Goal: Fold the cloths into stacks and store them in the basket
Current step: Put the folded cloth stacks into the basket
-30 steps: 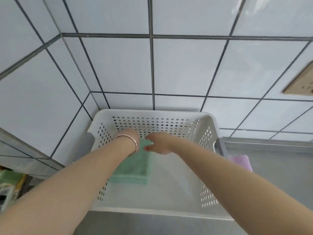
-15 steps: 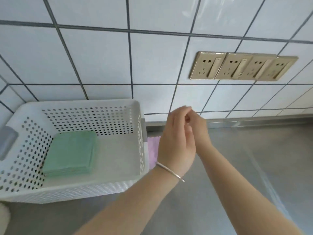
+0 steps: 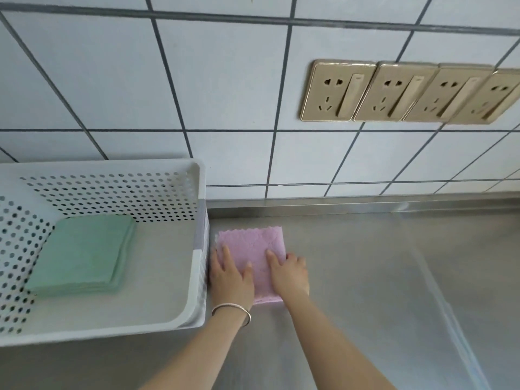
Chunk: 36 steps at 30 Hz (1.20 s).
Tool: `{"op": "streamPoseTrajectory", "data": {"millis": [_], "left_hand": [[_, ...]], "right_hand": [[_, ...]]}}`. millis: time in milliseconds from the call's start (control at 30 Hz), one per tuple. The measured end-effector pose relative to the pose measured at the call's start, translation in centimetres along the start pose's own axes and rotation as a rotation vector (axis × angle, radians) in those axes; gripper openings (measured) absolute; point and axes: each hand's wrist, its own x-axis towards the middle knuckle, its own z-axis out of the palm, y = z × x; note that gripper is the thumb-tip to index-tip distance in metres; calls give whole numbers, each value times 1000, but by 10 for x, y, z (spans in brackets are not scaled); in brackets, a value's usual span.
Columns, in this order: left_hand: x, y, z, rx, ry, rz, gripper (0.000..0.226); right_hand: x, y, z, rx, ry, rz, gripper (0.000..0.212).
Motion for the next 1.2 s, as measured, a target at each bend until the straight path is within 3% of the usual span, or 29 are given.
{"op": "streamPoseTrajectory", "data": {"millis": [133, 367, 533, 600, 767, 933, 1033, 1200], "left_hand": [[4, -3, 4, -244, 104, -182, 74], [14, 0, 9, -2, 31, -235, 56], [3, 11, 1, -84, -91, -246, 57], [-14, 25, -8, -189, -122, -208, 57], [-57, 86, -49, -327, -100, 50, 47], [-89, 120, -146, -369, 129, 379, 54], [-89, 111, -213, -353, 292, 486, 54], [-44, 53, -294, -343, 447, 471, 51]], "right_hand": [[5, 2, 4, 16, 22, 19, 63], [-1, 6, 8, -32, 20, -41, 57], [-8, 16, -10, 146, -42, -43, 47], [-18, 19, -30, 211, 9, -74, 36], [-65, -2, -109, 356, 268, -170, 40], [-133, -72, -168, 435, 415, -419, 44], [-168, -121, -166, 461, 403, -551, 48], [-182, -198, -107, 454, 151, -626, 44]]}}
